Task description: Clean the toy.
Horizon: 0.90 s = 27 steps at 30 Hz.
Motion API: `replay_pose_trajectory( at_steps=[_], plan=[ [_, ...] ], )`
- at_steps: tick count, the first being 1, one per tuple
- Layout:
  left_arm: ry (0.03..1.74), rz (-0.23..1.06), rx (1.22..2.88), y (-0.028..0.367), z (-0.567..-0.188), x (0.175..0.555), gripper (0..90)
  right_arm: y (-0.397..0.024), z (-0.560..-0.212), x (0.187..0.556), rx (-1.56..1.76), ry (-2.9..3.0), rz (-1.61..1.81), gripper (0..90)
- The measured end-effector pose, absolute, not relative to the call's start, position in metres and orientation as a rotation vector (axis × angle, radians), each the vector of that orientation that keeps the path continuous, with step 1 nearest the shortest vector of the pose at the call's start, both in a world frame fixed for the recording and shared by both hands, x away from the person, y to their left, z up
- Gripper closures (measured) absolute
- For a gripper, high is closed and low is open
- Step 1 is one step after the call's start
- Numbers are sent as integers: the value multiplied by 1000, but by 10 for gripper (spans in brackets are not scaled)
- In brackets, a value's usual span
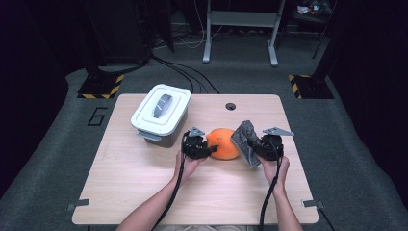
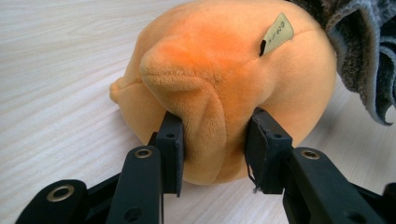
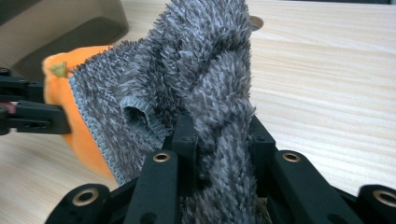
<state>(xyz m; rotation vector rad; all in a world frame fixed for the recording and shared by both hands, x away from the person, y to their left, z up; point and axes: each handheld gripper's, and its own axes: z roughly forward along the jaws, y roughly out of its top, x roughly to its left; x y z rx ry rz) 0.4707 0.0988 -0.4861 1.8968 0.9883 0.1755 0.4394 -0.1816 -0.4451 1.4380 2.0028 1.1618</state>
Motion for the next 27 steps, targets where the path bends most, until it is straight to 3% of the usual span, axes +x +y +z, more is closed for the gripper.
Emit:
replay_pose_trajectory(
  at_steps=[11, 27],
  plan=[
    [945, 157, 1916, 99, -486, 471, 662, -171, -459, 458, 1449, 2061, 1139, 711],
    [937, 151, 1927, 98, -485, 472, 661, -182, -480, 473, 1574, 2065, 1083, 712]
  ],
)
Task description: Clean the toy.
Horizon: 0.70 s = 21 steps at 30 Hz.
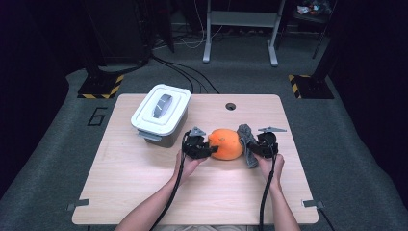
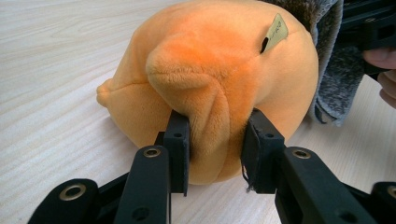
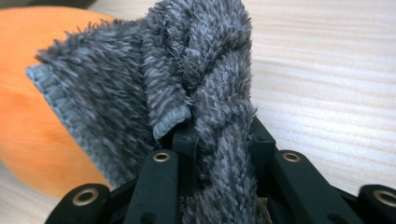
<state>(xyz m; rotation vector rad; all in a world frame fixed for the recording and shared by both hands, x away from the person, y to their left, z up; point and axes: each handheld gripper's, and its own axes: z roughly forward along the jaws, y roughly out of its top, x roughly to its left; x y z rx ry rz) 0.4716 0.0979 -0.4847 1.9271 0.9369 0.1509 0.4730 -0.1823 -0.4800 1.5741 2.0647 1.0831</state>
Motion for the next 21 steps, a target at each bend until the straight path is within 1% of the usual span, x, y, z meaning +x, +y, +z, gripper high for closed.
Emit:
replay_pose_trajectory(
  at_steps=[12, 14, 18, 21],
  plan=[
    [937, 150, 1935, 99, -484, 471, 651, -183, -495, 483, 1653, 2128, 929, 710],
    [935, 150, 1933, 100, -484, 472, 648, -186, -488, 478, 1626, 2090, 916, 710],
    [930, 149, 1939, 100, -484, 472, 646, -201, -462, 458, 1603, 1995, 1093, 711],
    [936, 147, 1934, 100, -484, 471, 644, -204, -446, 449, 1562, 1972, 1185, 711]
  ],
)
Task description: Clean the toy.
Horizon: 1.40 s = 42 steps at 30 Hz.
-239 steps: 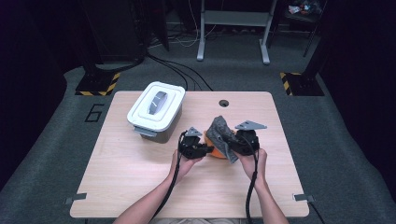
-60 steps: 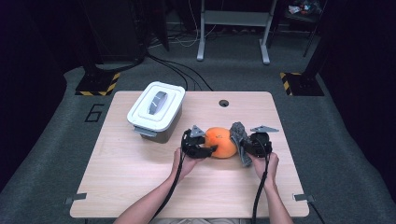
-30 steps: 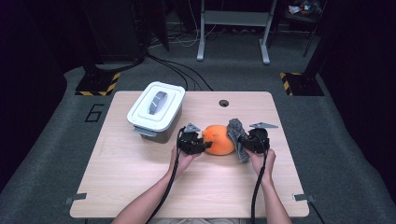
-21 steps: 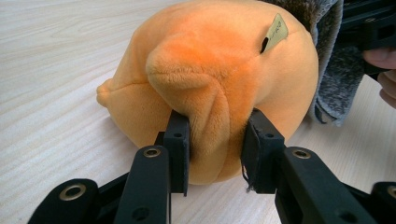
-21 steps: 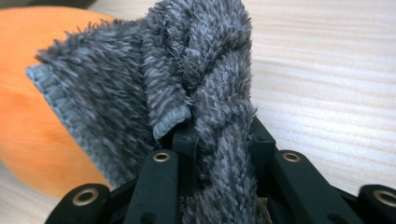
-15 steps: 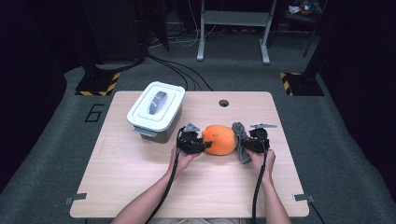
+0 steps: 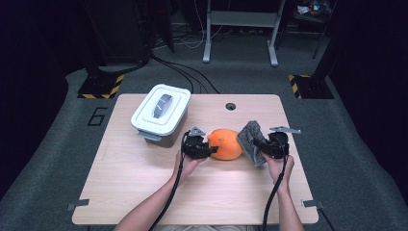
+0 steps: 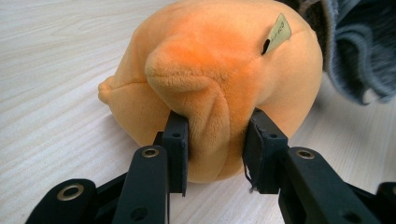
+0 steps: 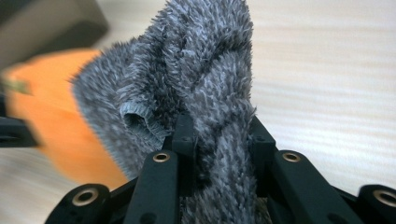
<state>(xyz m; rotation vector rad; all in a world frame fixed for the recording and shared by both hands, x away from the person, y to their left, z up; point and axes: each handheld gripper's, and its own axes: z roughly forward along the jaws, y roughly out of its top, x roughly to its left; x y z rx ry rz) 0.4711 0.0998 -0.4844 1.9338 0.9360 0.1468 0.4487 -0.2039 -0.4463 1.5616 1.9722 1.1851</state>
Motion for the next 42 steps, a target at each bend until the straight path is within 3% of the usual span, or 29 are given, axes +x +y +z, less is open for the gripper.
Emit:
replay_pose_trajectory(
  at_steps=[5, 15, 42],
  plan=[
    [933, 149, 1932, 100, -485, 471, 643, -195, -439, 446, 1521, 1997, 1244, 709],
    [928, 143, 1935, 100, -486, 471, 643, -173, -456, 456, 1488, 2075, 1150, 710],
    [922, 144, 1936, 99, -486, 471, 641, -179, -497, 486, 1643, 2139, 956, 709]
  ],
)
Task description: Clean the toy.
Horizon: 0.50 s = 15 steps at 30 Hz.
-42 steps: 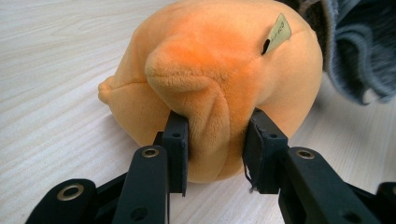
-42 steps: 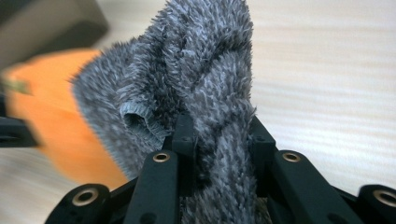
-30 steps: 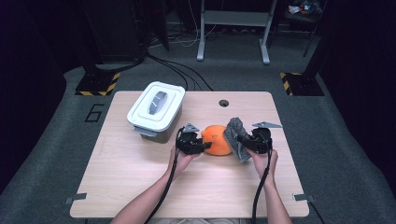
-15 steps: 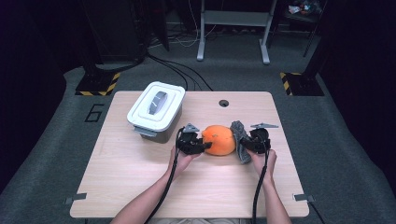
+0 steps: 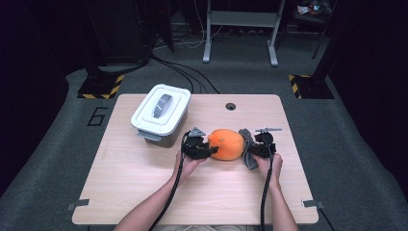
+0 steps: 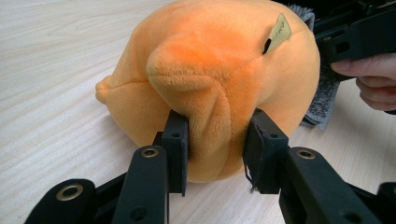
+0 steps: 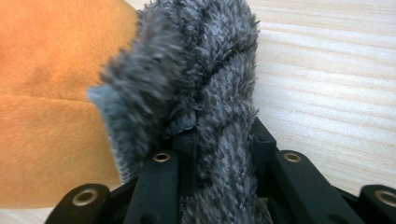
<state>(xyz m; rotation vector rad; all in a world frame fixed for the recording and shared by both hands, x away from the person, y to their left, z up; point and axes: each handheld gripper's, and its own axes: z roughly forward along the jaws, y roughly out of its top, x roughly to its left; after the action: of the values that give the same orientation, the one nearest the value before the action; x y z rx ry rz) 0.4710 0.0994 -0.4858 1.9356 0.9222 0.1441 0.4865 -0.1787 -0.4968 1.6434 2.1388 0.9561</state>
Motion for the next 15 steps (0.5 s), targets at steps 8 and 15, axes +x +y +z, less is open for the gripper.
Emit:
replay_pose_trajectory(
  at_steps=[8, 15],
  plan=[
    [923, 143, 1936, 100, -485, 471, 638, -183, -488, 481, 1619, 2105, 922, 708],
    [924, 138, 1934, 99, -485, 470, 632, -195, -447, 451, 1514, 2014, 1071, 708]
  ],
)
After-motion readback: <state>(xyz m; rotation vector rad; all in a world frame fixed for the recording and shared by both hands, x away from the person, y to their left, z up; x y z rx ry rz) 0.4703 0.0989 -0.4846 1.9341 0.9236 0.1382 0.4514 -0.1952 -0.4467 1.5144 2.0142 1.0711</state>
